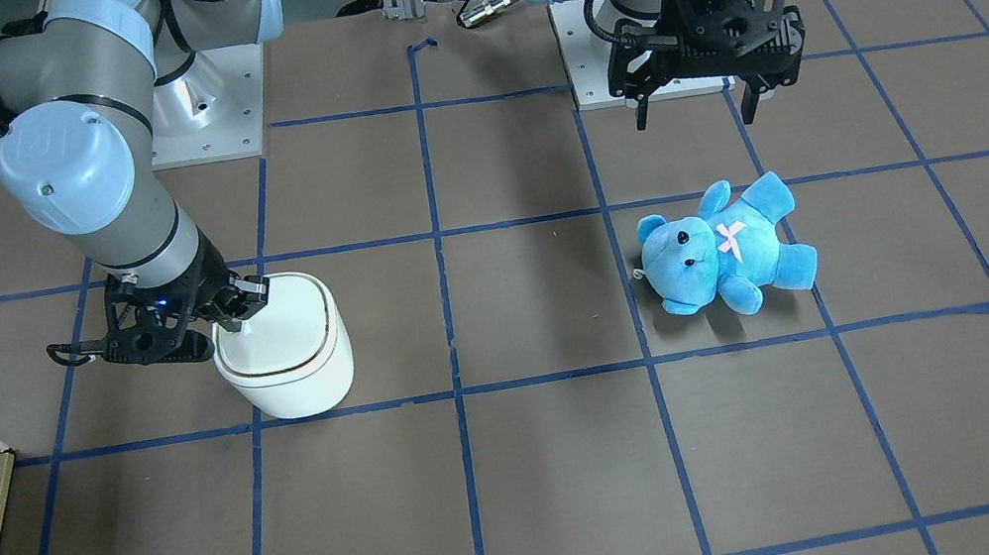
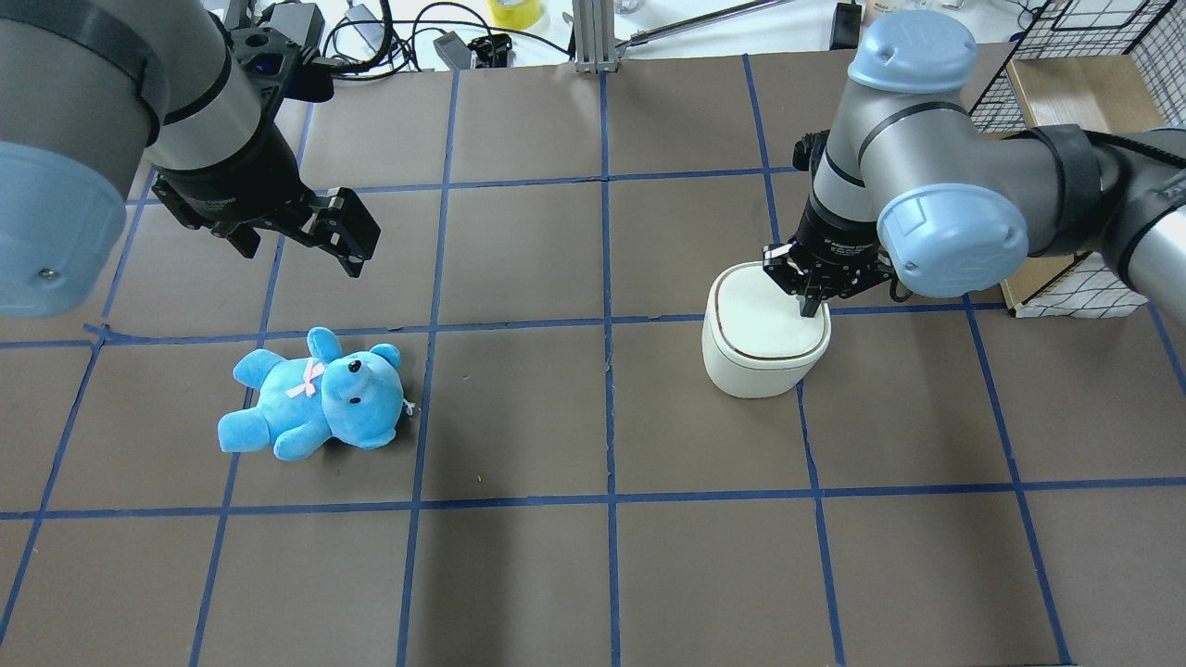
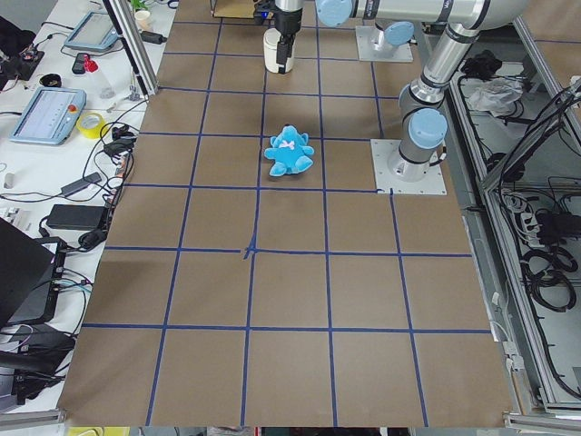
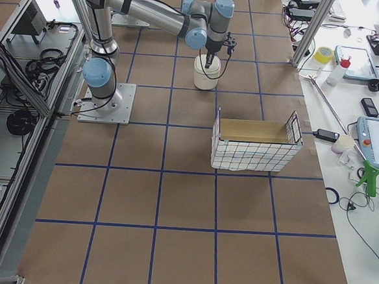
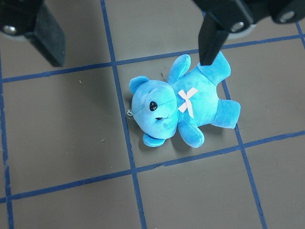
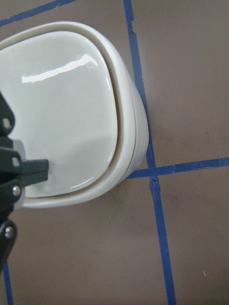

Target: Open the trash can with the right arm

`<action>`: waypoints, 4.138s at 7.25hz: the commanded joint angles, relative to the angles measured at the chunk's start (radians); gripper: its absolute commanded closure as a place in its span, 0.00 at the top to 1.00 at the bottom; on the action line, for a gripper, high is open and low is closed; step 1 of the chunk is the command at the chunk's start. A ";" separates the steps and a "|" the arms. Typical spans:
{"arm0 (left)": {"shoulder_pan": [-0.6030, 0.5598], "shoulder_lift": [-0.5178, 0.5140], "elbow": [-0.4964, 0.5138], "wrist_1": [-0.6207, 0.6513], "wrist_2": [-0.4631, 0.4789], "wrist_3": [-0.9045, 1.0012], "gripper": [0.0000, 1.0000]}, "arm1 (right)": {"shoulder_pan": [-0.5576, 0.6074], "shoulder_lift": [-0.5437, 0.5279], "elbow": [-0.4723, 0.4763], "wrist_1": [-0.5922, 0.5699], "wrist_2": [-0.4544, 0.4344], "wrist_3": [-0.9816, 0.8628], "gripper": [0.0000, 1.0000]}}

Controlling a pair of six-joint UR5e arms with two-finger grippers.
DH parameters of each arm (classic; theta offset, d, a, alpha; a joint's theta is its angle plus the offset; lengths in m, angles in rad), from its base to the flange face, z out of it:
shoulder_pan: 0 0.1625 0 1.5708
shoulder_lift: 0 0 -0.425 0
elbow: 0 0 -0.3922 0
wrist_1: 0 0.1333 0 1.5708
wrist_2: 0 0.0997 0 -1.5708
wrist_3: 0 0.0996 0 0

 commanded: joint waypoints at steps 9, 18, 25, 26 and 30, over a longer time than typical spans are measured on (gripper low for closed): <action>0.000 0.000 0.000 0.000 0.000 0.000 1.00 | -0.001 -0.038 -0.149 0.018 0.004 0.007 1.00; 0.000 0.000 0.000 0.000 0.000 0.000 1.00 | -0.007 -0.201 -0.159 0.245 0.000 0.006 1.00; 0.000 0.000 0.000 0.000 0.000 0.000 1.00 | -0.007 -0.204 -0.166 0.283 -0.002 0.006 1.00; 0.000 0.000 0.000 0.000 0.000 0.000 1.00 | -0.007 -0.204 -0.166 0.283 -0.002 0.007 1.00; 0.000 0.000 0.000 0.000 0.000 0.000 1.00 | -0.007 -0.202 -0.166 0.283 0.000 0.006 1.00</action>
